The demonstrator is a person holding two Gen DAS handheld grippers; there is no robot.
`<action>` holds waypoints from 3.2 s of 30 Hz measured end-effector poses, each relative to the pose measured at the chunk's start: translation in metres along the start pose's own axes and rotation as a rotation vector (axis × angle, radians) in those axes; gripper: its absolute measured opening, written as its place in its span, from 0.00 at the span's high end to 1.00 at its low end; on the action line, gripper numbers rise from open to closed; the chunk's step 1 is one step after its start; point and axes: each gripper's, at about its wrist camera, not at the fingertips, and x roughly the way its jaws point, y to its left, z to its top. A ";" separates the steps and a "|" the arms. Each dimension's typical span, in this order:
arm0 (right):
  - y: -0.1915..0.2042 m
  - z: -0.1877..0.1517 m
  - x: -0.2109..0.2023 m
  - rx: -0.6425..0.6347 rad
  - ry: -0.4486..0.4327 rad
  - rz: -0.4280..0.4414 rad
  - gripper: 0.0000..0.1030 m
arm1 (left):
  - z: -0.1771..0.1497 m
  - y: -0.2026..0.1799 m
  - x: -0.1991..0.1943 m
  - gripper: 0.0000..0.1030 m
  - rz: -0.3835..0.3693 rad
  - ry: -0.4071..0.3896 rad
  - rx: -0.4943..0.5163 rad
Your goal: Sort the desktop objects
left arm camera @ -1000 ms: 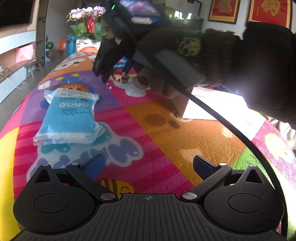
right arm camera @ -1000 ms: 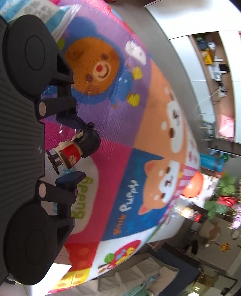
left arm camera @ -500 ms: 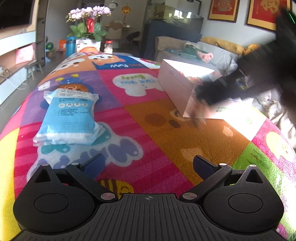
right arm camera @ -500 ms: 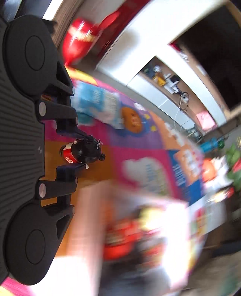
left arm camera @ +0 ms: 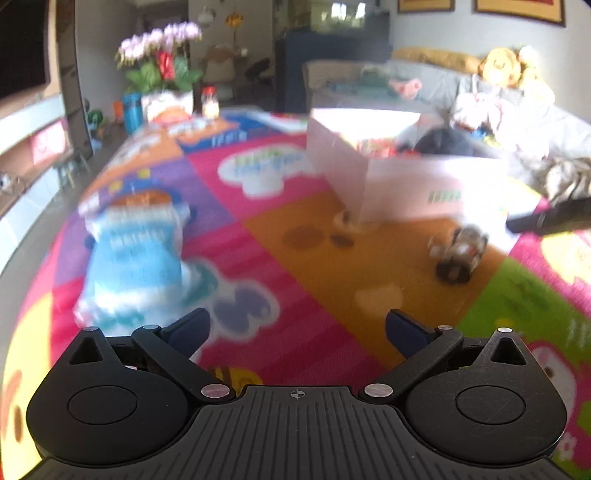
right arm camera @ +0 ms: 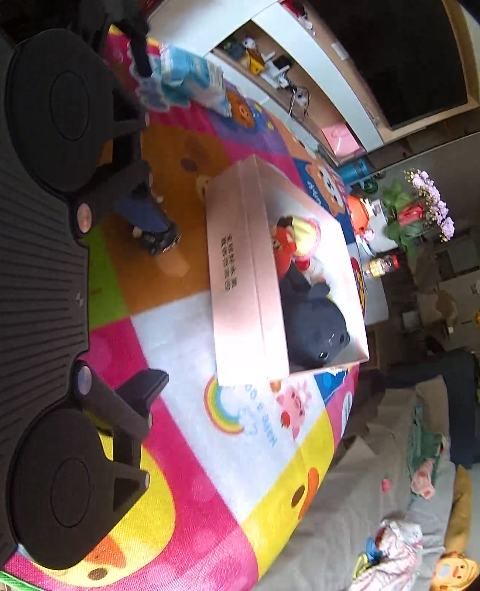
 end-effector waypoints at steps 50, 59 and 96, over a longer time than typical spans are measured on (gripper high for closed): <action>0.068 -0.022 0.015 -0.363 -0.066 -0.042 0.00 | 0.019 0.043 0.016 0.37 0.097 0.024 -0.144; 0.055 -0.030 0.033 -0.280 0.018 -0.066 0.00 | 0.008 -0.005 0.003 0.07 -0.062 0.014 -0.090; 0.070 -0.020 0.058 -0.322 -0.051 0.000 0.00 | -0.011 0.005 0.013 0.00 0.005 0.001 -0.187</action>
